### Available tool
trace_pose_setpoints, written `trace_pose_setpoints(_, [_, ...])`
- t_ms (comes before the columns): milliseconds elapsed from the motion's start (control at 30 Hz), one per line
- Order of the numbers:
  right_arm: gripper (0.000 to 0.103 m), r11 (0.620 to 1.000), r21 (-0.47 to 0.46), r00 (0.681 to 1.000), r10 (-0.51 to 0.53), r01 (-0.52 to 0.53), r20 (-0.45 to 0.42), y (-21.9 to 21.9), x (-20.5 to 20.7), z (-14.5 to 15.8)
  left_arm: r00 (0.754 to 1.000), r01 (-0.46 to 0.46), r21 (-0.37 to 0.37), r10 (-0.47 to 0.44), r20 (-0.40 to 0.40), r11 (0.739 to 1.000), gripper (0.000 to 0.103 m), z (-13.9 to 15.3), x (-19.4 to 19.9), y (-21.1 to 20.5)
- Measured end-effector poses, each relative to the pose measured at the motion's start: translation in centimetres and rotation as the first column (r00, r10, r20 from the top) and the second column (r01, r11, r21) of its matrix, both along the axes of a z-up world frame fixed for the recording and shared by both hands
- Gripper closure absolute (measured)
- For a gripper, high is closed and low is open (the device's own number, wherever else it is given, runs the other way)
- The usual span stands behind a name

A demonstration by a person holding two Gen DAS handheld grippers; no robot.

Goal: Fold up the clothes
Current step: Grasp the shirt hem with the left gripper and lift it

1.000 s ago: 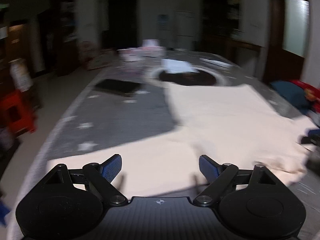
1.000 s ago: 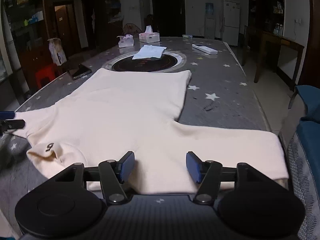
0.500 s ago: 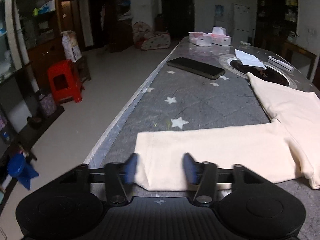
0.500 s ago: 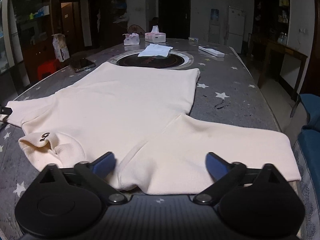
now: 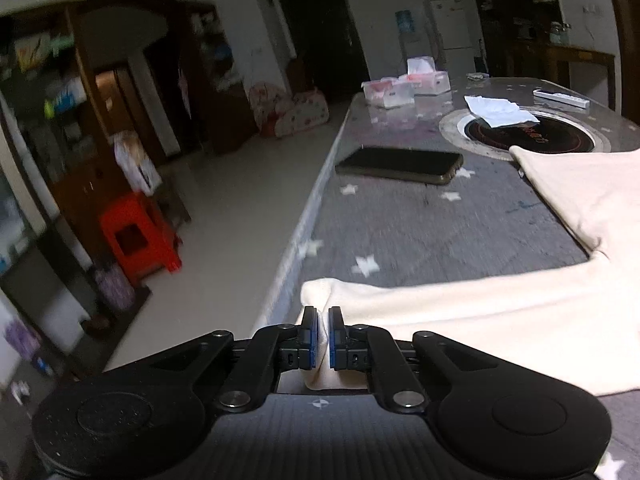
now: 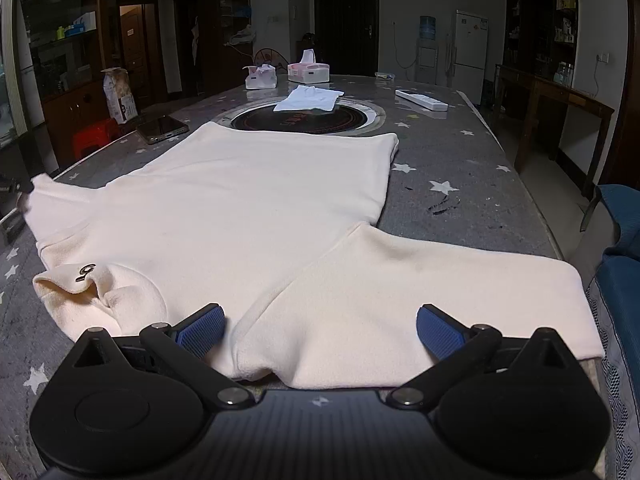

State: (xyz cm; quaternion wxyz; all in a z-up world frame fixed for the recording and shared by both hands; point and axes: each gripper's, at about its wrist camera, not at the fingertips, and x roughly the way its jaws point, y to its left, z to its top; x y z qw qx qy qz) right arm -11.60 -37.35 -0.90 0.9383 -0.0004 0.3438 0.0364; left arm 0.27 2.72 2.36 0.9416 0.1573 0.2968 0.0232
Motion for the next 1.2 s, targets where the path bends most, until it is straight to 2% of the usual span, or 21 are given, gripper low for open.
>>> trace_pose_setpoints(133, [0.0, 1.0, 0.001, 1.0, 0.0, 0.0, 0.0, 0.0, 0.0, 0.0, 1.0, 0.0, 0.131, -0.002, 0.019, 0.991, 0.1, -1.3, 2.0, -0.4])
trace_pose_setpoints(200, [0.0, 1.0, 0.001, 1.0, 0.0, 0.0, 0.0, 0.0, 0.0, 0.0, 1.0, -0.011, 0.132, 0.014, -0.024, 0.991, 0.099, -2.2, 3.3, 0.1])
trace_pose_setpoints(333, [0.0, 1.0, 0.001, 1.0, 0.0, 0.0, 0.0, 0.0, 0.0, 0.0, 0.996, -0.079, 0.07, 0.081, -0.033, 0.994, 0.094, -1.8, 4.0, 1.4])
trace_pose_setpoints(400, [0.0, 1.0, 0.0, 1.0, -0.001, 0.001, -0.001, 0.0, -0.1, 0.0, 0.997, -0.068, -0.013, 0.068, -0.04, 0.998, 0.088, -0.9, 3.3, 1.4])
trace_pose_setpoints(467, [0.0, 1.0, -0.002, 1.0, -0.001, 0.001, -0.001, 0.1, -0.1, 0.0, 0.998, -0.045, -0.111, 0.04, -0.047, 0.993, 0.087, 0.3, 2.4, 1.2])
trace_pose_setpoints(533, [0.0, 1.0, -0.002, 1.0, -0.001, 0.001, -0.001, 0.1, -0.1, 0.0, 0.998, 0.025, -0.186, -0.034, -0.047, 0.982, 0.083, 1.0, 1.1, 0.0])
trace_pose_setpoints(600, [0.0, 1.0, -0.002, 1.0, -0.001, 0.001, -0.001, 0.1, -0.1, 0.0, 0.992, 0.101, -0.234, -0.115, -0.05, 0.967, 0.072, 1.1, 0.2, -1.4])
trace_pose_setpoints(667, [0.0, 1.0, -0.002, 1.0, -0.001, 0.001, -0.001, 0.1, -0.1, 0.0, 0.982, 0.156, -0.256, -0.178, -0.067, 0.954, 0.071, 0.6, -0.1, -2.8])
trace_pose_setpoints(700, [0.0, 1.0, -0.001, 1.0, -0.001, 0.001, -0.001, 0.1, -0.1, 0.0, 0.978, 0.173, -0.243, -0.197, -0.076, 0.954, 0.071, 0.1, -0.1, -3.5])
trace_pose_setpoints(833, [0.0, 1.0, 0.001, 1.0, -0.001, 0.001, -0.001, 0.1, -0.1, 0.0, 0.975, 0.21, -0.112, -0.216, -0.05, 0.971, 0.068, -1.6, 0.2, -4.8])
trace_pose_setpoints(900, [0.0, 1.0, 0.001, 1.0, -0.001, 0.001, -0.001, 0.0, 0.0, 0.0, 0.979, 0.201, -0.051, -0.203, -0.033, 0.978, 0.065, -2.0, 0.7, -4.9])
trace_pose_setpoints(1067, [0.0, 1.0, 0.001, 1.0, -0.001, 0.001, -0.001, 0.1, 0.0, 0.0, 0.982, 0.188, 0.026, -0.187, -0.017, 0.982, 0.06, -2.3, 2.3, -4.5])
trace_pose_setpoints(1200, [0.0, 1.0, 0.001, 1.0, -0.001, 0.001, -0.001, 0.1, 0.0, 0.0, 0.98, 0.196, 0.075, -0.197, 0.002, 0.978, 0.055, -2.5, 2.1, -4.5])
